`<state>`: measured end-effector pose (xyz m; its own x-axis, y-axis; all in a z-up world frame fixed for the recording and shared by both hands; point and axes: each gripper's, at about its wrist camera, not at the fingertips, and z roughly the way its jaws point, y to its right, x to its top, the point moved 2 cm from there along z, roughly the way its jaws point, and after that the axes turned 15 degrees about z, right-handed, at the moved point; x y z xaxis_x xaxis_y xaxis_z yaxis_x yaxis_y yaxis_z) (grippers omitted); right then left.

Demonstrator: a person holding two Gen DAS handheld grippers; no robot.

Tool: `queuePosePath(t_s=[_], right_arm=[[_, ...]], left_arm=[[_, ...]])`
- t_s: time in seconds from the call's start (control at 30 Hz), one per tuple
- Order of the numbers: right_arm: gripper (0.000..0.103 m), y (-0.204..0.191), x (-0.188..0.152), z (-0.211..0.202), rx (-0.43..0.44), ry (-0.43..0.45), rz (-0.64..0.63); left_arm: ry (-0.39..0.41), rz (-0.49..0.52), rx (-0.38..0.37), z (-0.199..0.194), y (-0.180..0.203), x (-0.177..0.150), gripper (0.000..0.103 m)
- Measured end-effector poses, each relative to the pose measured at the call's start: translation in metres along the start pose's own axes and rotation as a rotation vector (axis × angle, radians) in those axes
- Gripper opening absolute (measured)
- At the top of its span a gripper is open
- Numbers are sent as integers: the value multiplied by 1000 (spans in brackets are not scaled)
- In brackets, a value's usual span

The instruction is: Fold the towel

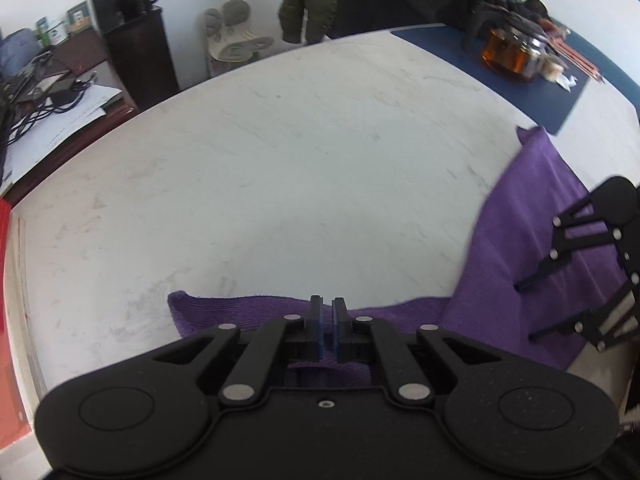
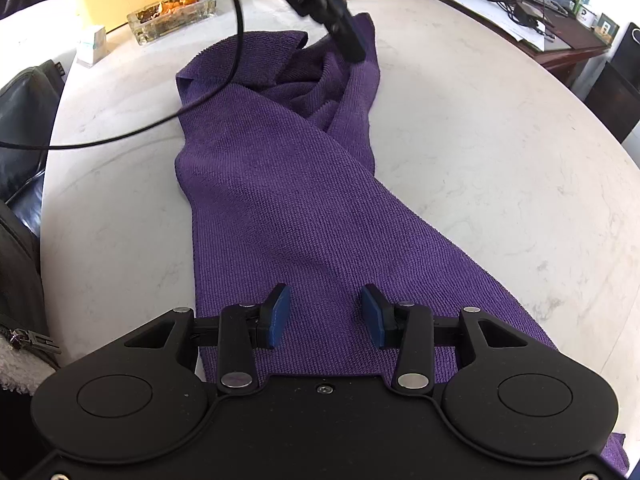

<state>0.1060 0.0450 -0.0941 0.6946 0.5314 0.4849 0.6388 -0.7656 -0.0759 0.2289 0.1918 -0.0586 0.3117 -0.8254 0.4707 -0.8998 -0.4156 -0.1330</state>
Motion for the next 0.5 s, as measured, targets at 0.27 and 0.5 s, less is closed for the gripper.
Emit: queuePosePath(t_s=[0.27, 0.5], right_arm=[[40, 1, 0, 0, 1, -2, 1], [41, 2, 0, 0, 7, -4, 5]], left_arm=[[-92, 345, -44, 17, 30, 8, 30], [-149, 443, -83, 36, 22, 12, 33]])
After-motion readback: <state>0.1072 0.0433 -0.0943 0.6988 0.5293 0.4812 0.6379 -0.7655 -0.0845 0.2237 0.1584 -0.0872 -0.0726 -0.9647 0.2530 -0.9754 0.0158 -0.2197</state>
